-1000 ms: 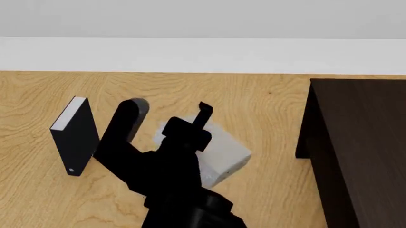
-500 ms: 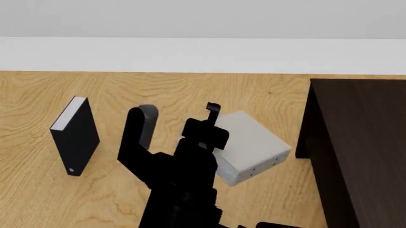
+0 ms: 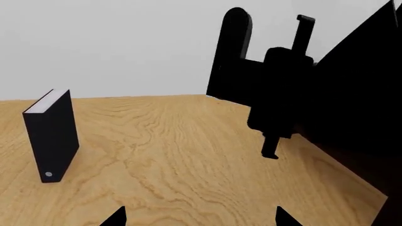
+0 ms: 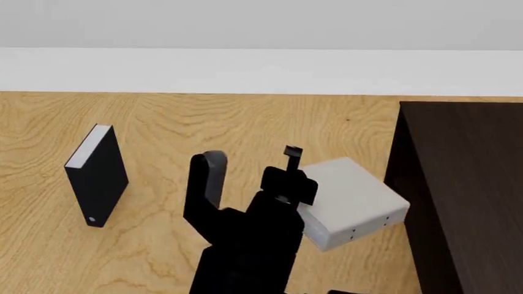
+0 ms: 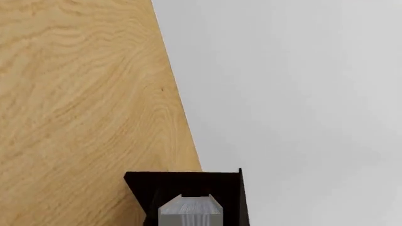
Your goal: Pick up the book on the right and place it on the cabinet shelf.
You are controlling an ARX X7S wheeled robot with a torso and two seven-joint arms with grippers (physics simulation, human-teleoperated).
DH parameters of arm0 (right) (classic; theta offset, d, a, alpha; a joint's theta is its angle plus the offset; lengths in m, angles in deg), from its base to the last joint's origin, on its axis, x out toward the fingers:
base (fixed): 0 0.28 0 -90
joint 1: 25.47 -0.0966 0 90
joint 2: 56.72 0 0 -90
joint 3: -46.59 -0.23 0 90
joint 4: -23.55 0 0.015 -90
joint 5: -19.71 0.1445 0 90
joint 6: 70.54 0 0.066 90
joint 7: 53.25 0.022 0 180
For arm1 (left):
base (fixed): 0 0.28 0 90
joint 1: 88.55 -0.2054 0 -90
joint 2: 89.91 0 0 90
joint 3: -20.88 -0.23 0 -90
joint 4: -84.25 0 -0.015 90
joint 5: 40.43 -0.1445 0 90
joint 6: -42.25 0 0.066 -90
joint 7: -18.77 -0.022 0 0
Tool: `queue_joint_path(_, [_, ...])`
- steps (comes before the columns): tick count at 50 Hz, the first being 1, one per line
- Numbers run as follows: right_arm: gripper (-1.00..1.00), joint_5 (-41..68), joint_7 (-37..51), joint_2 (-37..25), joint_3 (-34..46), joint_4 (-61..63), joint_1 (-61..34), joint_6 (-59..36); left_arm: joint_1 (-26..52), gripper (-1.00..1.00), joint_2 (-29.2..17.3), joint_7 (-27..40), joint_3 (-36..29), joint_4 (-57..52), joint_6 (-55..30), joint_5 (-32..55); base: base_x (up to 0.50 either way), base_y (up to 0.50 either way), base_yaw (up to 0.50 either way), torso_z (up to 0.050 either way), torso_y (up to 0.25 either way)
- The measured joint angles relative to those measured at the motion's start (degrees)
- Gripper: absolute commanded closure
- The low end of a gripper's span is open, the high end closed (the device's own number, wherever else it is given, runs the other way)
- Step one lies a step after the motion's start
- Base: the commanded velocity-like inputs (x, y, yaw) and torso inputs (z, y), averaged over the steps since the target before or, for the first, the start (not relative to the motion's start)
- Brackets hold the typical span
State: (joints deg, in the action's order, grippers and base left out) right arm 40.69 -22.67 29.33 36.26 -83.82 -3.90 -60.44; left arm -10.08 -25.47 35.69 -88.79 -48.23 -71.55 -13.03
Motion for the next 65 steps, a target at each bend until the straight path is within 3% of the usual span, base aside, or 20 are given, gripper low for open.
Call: queue_joint_path(65, [1.0,-2.44,6.01,-1.12,-2.09,-12.94,7.69,1.33,0.52,-1.0,-0.87,0.91,-1.47,-0.1,0.21,0.16,0.0,0.0,0.0,0.0,0.001])
